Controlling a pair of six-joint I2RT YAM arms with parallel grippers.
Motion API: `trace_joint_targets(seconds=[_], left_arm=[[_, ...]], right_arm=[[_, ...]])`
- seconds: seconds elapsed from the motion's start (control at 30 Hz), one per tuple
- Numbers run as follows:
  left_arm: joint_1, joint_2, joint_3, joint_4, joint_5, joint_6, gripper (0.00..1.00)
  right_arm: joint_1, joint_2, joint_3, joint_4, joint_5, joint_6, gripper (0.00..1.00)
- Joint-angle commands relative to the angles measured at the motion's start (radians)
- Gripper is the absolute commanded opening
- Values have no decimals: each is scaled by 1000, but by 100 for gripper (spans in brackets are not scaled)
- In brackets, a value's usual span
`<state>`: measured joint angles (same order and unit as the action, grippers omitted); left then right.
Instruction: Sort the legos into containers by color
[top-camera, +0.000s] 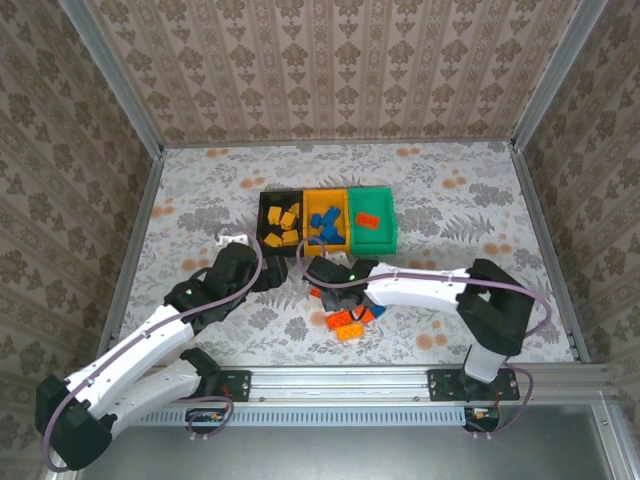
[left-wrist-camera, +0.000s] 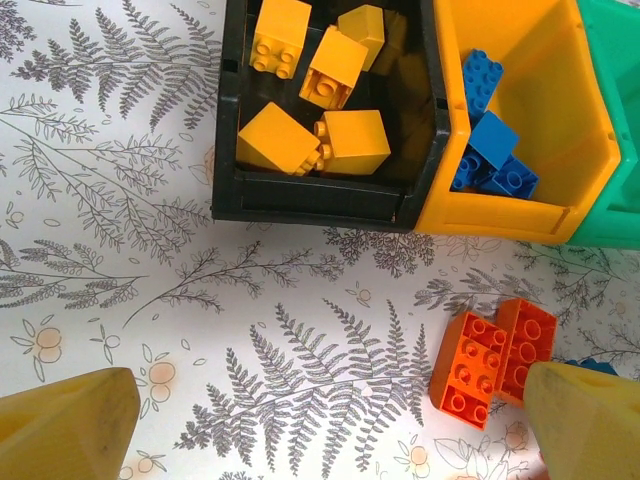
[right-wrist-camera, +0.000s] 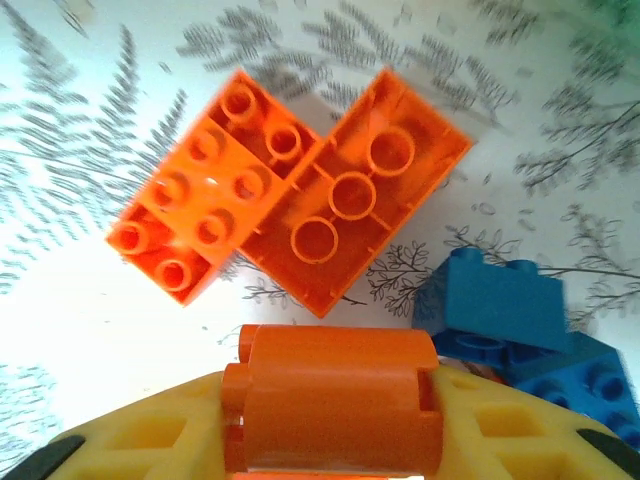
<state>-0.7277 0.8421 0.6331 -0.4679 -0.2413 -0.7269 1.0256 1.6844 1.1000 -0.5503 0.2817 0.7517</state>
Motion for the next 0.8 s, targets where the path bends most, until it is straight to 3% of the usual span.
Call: trace_joint_targets(seconds=[0.0,0.27,0.53,0.77], left_arm=[[-1,-14,-23,30,19,-14,100],[-4,3,-25,46,38,-6,100],[-7,37,-15,52,58,10,100],[-24,110,12,50,76,39,100]], right_arm=[[-17,-104,10,-25,45,-35,38],[-264,-172,116,-73,12,-150,38],[-455,78,315,-88,-23,-171,39],[-522,254,445,-111,-64,-166,43]])
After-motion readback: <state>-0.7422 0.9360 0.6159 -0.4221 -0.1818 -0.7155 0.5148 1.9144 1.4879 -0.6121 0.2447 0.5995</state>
